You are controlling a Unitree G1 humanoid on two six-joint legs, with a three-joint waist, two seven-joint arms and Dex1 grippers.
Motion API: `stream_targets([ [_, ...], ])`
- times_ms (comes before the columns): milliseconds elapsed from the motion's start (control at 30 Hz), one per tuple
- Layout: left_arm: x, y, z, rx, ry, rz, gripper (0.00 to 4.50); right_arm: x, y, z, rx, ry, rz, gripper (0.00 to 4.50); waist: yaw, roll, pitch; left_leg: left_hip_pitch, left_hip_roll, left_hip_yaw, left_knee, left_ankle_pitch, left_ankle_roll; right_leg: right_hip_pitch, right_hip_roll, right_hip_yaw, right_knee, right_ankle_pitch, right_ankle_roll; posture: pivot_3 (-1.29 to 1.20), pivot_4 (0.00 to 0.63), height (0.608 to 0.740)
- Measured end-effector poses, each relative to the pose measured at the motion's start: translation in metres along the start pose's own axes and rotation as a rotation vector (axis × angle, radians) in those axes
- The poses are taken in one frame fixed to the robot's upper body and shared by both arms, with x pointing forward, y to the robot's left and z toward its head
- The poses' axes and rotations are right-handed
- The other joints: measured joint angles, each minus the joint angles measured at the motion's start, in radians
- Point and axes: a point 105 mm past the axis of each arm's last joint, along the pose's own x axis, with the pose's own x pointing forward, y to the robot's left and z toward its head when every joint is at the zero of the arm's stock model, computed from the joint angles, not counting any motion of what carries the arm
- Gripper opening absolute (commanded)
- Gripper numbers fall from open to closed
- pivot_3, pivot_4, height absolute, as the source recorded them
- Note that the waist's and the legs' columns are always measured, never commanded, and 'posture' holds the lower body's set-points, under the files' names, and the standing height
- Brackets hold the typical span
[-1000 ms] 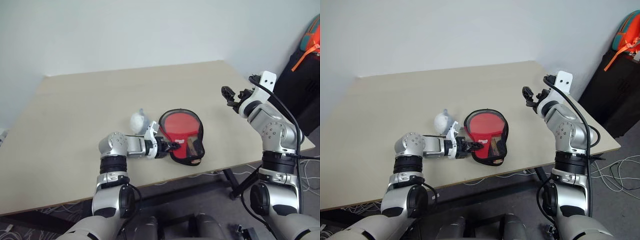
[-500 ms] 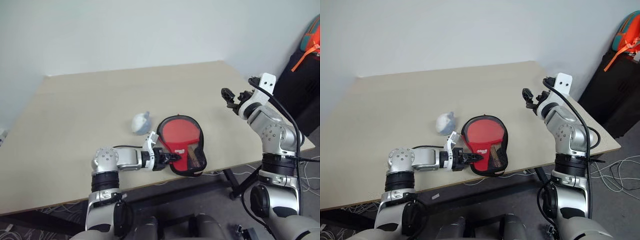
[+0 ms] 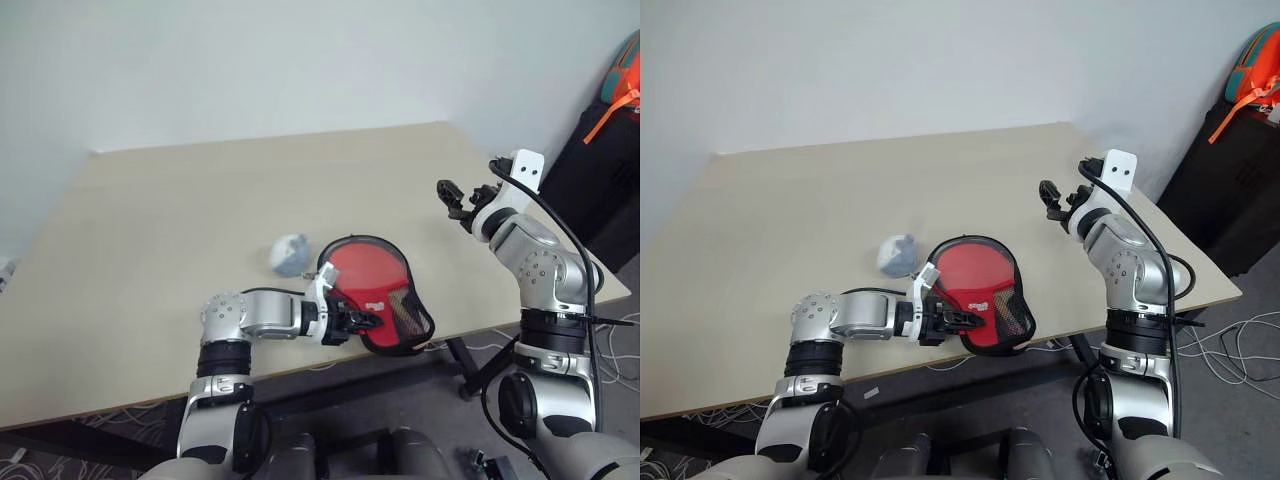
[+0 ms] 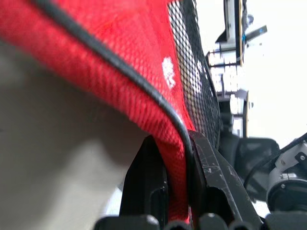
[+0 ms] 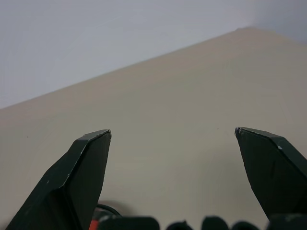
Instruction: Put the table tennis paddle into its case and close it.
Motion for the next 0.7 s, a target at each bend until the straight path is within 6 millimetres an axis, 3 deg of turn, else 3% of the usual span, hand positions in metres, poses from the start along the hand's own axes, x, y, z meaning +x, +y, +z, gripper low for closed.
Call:
stream_targets([
  [367, 0.011, -0.011, -0.032, 0.032, 0.202, -0.051, 0.50, 0.002, 0.005, -0.004, -0.018, 0.021, 0.011, 4.50, 0.000, 0.000, 0.000, 0.000, 0.000, 0.000, 0.000, 0.000, 0.000, 0.000, 0.000, 0.000, 0.000, 0.000, 0.000, 0.00, 0.000, 0.724],
  [700, 0.009, -0.022, -0.028, 0.068, 0.136, -0.046, 0.50, 0.004, 0.004, -0.011, -0.024, 0.047, 0.004, 4.50, 0.000, 0.000, 0.000, 0.000, 0.000, 0.000, 0.000, 0.000, 0.000, 0.000, 0.000, 0.001, 0.000, 0.000, 0.000, 0.00, 0.000, 0.724],
])
